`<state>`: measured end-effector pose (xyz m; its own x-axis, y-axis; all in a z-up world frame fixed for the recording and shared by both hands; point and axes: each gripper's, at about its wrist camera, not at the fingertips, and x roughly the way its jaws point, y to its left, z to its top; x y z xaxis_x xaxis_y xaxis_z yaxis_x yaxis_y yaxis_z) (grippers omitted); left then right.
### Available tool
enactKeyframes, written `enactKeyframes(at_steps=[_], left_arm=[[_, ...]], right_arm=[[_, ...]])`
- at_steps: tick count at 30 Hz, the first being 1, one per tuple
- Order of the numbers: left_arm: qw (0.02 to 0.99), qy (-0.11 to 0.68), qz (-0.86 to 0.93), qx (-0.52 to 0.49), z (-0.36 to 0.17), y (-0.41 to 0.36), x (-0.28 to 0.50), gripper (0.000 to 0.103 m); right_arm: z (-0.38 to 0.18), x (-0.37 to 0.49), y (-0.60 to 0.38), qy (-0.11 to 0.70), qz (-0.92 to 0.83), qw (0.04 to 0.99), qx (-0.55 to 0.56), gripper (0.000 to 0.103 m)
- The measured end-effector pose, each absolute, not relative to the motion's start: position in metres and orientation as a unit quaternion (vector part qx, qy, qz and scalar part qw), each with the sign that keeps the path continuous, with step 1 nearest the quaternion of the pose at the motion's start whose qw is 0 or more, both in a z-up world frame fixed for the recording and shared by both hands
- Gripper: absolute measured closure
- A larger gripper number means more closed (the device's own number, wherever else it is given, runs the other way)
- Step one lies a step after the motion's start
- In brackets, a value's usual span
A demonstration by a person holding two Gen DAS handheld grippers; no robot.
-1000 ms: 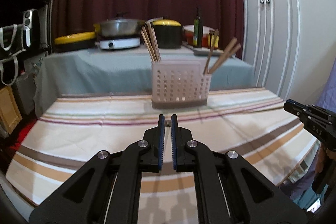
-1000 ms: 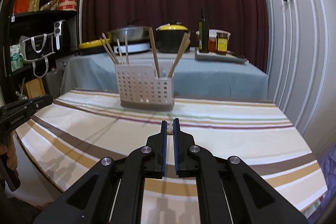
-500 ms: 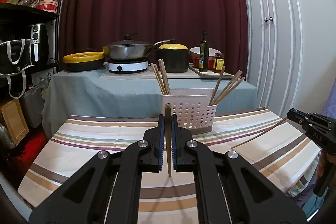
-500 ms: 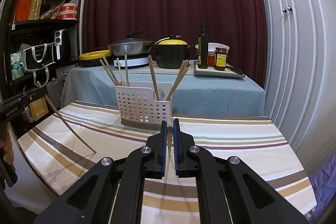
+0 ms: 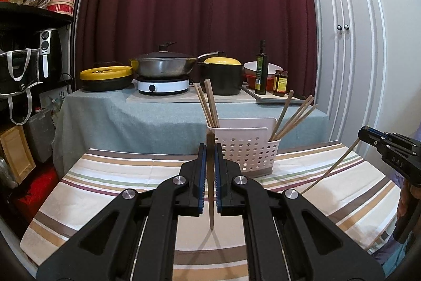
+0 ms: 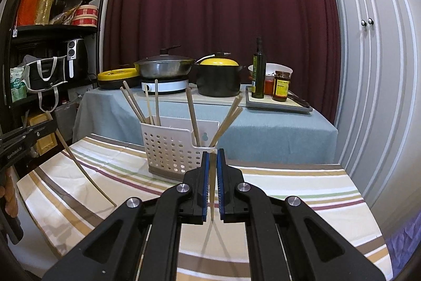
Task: Organize utensils
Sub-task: 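Lift both held chopsticks upright and carry them toward the white caddy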
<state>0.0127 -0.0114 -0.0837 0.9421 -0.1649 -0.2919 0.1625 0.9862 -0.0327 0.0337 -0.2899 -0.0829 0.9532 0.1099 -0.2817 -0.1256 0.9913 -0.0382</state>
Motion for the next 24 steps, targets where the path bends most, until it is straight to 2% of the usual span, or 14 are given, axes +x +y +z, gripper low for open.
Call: enactKeyframes(at_steps=[24], left_arm=[[0.986, 0.144, -0.08, 0.011, -0.082, -0.021, 0.046, 0.097]], right_arm=[[-0.074, 0.068, -0.297, 0.123, 0.06, 0.99, -0.023, 0.096]])
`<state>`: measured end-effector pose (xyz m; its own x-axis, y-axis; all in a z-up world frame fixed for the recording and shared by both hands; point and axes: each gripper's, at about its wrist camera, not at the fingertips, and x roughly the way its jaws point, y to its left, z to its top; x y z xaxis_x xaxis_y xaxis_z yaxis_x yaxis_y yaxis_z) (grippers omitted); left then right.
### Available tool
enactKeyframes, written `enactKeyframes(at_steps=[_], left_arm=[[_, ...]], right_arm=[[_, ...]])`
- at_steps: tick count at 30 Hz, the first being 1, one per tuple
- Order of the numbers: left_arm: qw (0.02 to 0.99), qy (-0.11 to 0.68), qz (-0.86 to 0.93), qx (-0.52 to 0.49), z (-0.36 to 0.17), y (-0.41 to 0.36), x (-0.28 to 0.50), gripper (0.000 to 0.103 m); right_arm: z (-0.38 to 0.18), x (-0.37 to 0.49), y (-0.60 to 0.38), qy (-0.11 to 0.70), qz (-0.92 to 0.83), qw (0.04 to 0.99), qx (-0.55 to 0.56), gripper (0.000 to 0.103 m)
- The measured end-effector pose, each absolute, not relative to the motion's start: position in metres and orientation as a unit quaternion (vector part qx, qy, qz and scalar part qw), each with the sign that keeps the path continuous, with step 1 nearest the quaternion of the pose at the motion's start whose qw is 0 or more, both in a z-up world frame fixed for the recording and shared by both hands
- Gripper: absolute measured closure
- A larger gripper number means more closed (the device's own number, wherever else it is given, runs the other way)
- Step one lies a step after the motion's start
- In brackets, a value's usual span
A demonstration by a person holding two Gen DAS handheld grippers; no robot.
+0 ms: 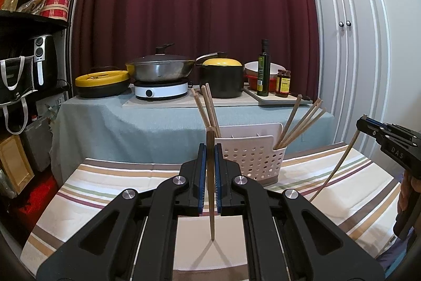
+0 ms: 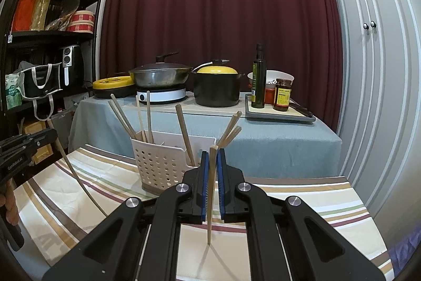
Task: Organize utensils
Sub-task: 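Lift both held chopsticks upright and carry them toward the white caddy, then lower both held chopsticks upright into the white caddy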
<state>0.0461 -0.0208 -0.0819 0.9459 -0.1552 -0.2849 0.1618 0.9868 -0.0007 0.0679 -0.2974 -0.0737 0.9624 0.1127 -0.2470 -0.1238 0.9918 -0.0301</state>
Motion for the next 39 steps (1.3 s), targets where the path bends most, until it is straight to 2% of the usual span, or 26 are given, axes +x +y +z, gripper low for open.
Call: enactKeyframes(at_steps=[19, 27, 39], left_arm=[[0.986, 0.141, -0.094, -0.006, -0.077, -0.02, 0.059, 0.097], [0.99, 0.1, -0.103, -0.008, -0.045, -0.022, 0.049, 0.097], [0.993, 0.017, -0.119, -0.008, 0.013, -0.034, 0.065, 0.097]], right_arm=[[-0.061, 0.069, -0.293, 0.116, 0.072, 0.99, -0.012, 0.096], [-0.037, 0.066, -0.285, 0.09, 0.081, 0.992, -0.021, 0.096], [0.018, 0.077, -0.281, 0.003, 0.085, 0.996, -0.029, 0.096]])
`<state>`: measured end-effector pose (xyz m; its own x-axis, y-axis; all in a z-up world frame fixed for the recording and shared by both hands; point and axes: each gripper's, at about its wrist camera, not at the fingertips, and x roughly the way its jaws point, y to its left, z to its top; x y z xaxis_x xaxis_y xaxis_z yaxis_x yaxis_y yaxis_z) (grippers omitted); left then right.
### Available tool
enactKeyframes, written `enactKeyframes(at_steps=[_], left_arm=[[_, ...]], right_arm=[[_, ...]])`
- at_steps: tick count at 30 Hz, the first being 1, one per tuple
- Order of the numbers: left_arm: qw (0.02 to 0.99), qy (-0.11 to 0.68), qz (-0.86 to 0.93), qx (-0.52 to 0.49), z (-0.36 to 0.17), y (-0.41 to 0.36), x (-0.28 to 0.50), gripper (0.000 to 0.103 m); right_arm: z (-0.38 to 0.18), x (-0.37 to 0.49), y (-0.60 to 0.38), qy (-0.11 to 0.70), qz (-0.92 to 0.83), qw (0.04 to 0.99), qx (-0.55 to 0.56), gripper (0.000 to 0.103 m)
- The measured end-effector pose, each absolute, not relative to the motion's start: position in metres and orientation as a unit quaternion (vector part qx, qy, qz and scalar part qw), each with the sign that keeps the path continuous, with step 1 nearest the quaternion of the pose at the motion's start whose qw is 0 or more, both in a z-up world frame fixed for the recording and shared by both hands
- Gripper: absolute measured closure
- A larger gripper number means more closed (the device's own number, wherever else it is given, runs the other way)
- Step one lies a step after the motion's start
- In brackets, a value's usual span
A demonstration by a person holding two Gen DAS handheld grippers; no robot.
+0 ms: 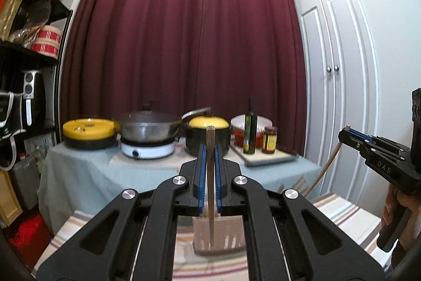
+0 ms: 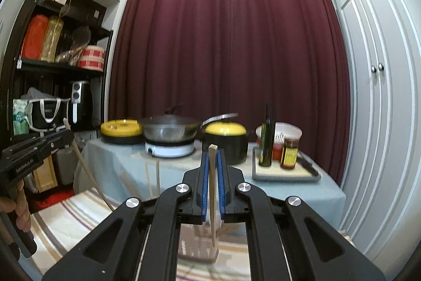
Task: Organize utensils
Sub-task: 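Lower both held chopsticks upright into the white caddy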
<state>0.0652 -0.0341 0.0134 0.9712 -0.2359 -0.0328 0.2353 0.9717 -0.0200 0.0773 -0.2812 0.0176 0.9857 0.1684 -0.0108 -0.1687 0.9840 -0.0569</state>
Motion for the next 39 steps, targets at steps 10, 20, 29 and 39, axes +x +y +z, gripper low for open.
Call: enactKeyframes(at_steps=[10, 20, 29, 39], left_arm=[[0.992, -0.021, -0.121, -0.006, 0.043, -0.047, 0.104, 0.097], [0.993, 0.02, -0.116, -0.005, 0.021, -0.05, 0.146, 0.097], [0.993, 0.048, -0.112, 0.003, -0.002, -0.051, 0.167, 0.097], [0.992, 0.062, -0.107, 0.028, -0.025, -0.06, 0.179, 0.097]], right_arm=[[0.043, 0.111, -0.279, -0.024, 0.101, 0.994, -0.018, 0.096], [0.024, 0.145, -0.276, 0.011, 0.114, 0.993, -0.009, 0.096], [-0.001, 0.167, -0.276, 0.053, 0.117, 0.992, -0.004, 0.096], [-0.023, 0.186, -0.273, 0.085, 0.109, 0.99, -0.006, 0.096]])
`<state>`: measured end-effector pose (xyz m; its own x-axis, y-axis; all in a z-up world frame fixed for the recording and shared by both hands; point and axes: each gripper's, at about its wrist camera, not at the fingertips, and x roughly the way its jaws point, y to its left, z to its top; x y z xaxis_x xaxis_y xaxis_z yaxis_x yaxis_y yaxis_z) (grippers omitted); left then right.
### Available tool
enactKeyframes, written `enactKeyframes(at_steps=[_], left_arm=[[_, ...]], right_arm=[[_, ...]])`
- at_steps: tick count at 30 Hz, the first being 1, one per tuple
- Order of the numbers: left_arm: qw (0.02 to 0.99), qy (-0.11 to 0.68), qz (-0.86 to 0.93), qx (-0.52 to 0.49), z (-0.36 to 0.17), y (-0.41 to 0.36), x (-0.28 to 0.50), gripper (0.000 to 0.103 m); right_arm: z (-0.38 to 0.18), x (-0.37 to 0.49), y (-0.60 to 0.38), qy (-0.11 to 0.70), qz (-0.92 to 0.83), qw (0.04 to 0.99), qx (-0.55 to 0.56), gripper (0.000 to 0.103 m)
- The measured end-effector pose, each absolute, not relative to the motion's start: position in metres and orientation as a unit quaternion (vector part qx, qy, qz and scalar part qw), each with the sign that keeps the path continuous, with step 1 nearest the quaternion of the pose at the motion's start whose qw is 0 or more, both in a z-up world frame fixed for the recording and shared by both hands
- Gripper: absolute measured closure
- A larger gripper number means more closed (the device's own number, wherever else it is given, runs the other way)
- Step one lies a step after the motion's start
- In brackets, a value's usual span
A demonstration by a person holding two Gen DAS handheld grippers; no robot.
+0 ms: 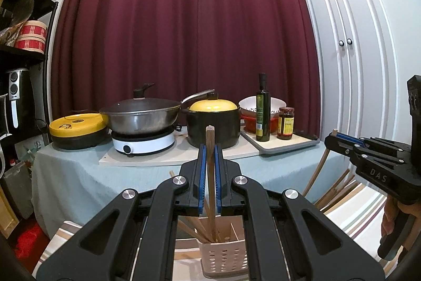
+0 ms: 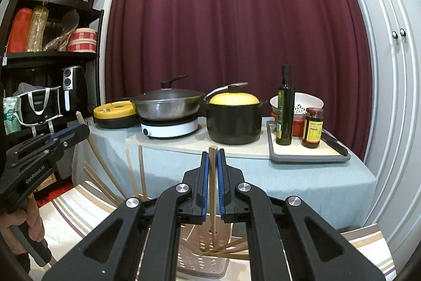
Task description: Organize utensils
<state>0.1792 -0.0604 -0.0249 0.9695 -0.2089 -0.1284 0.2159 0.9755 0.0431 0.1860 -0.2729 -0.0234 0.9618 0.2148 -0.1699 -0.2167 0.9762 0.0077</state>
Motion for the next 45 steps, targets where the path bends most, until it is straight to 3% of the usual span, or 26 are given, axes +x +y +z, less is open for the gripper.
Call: enactKeyframes(at_steps=[9, 14, 18, 22, 24, 34, 38, 45], left_arm=[[0.991, 0.081, -0.107, 0.027, -0.036, -0.06, 0.19, 0.096], [0.99, 0.085, -0.107, 0.028, -0.038, -0.06, 0.192, 0.091], [0.991, 0.08, -0.103, 0.028, -0.038, -0.059, 0.192, 0.061], [0.991, 0.08, -0.101, 0.028, -0.037, -0.058, 0.193, 0.05], [0.992, 0.078, -0.096, 0.031, -0.037, -0.058, 0.192, 0.039], [0.994, 0.065, -0.076, 0.04, -0.026, -0.057, 0.183, 0.021], [0.995, 0.058, -0.065, 0.043, -0.021, -0.055, 0.173, 0.013], [0.996, 0.056, -0.044, 0.047, -0.019, -0.052, 0.15, 0.009]], right_arm=[[-0.036, 0.202, -0.272, 0.108, 0.105, 0.989, -0.006, 0.096], [-0.04, 0.206, -0.273, 0.114, 0.101, 0.988, -0.005, 0.096], [-0.039, 0.204, -0.274, 0.11, 0.095, 0.989, 0.002, 0.075], [-0.037, 0.2, -0.275, 0.104, 0.089, 0.991, 0.005, 0.062], [-0.036, 0.199, -0.275, 0.101, 0.086, 0.991, 0.005, 0.057], [-0.025, 0.183, -0.278, 0.079, 0.067, 0.995, 0.008, 0.033], [-0.02, 0.175, -0.28, 0.075, 0.059, 0.995, 0.012, 0.028], [-0.018, 0.155, -0.281, 0.075, 0.039, 0.996, 0.014, 0.02]])
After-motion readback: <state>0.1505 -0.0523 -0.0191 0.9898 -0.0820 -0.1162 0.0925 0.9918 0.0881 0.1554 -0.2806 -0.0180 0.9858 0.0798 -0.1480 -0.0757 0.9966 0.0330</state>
